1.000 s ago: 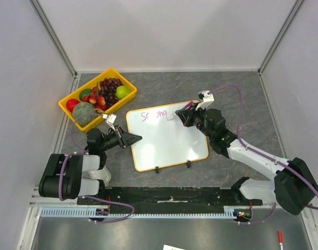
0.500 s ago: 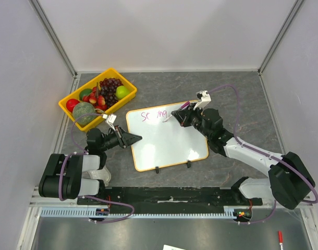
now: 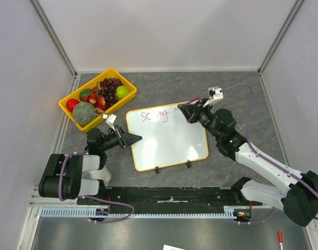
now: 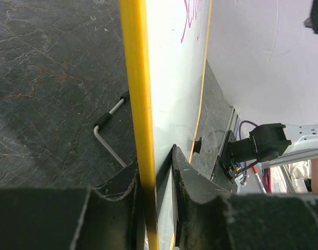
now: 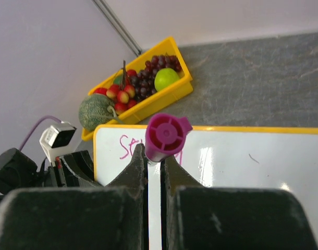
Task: Write a sentence on the whiteboard
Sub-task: Pick up the sentence from the whiteboard.
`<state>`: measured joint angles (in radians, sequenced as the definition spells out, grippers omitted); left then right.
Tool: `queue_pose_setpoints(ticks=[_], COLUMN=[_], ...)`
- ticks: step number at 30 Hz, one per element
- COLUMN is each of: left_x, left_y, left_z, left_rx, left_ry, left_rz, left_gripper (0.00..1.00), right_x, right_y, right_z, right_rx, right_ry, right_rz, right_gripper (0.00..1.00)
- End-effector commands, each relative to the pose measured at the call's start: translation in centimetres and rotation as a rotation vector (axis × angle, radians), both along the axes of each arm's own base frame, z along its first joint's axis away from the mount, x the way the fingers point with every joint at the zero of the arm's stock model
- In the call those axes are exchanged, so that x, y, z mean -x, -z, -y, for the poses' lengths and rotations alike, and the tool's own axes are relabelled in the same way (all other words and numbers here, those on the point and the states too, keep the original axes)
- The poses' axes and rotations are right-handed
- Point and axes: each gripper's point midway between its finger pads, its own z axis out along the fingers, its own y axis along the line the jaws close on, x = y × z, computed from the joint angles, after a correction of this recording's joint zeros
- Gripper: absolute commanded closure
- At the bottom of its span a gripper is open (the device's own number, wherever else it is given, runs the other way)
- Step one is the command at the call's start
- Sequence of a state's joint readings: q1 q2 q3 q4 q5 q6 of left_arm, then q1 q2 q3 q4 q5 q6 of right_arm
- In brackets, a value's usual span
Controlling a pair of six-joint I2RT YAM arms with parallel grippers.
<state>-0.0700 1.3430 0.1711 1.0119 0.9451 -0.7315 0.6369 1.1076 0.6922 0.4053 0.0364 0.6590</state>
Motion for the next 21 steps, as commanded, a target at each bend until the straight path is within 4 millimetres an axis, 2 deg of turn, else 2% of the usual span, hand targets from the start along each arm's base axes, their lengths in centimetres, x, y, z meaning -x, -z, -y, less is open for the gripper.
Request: queue_pose_setpoints(ticks=[1,10,21], left_x=[-0.7,-0.7,-0.7], left_y=[0.0,0.1,0.1], left_z=[-0.1,-0.2,-0.2], left_rx=[-0.046,-0.048,-0.049], left_ry=[-0.012,-0.014,-0.013], left_rz=[0.066,0.065,0.066], left_gripper=[0.98,0.98,0.98], right_x=[-0.3,0.0,-0.2], right_y=[-3.9,-2.6,-1.4], right_z=[1.6,3.1,3.2], right_rx=[0.006,0.071,0.111], right_ry=[0.068,0.113,0.116], right_rz=[0.092,0.08,0.073], right_gripper=[1.0,1.0,1.0])
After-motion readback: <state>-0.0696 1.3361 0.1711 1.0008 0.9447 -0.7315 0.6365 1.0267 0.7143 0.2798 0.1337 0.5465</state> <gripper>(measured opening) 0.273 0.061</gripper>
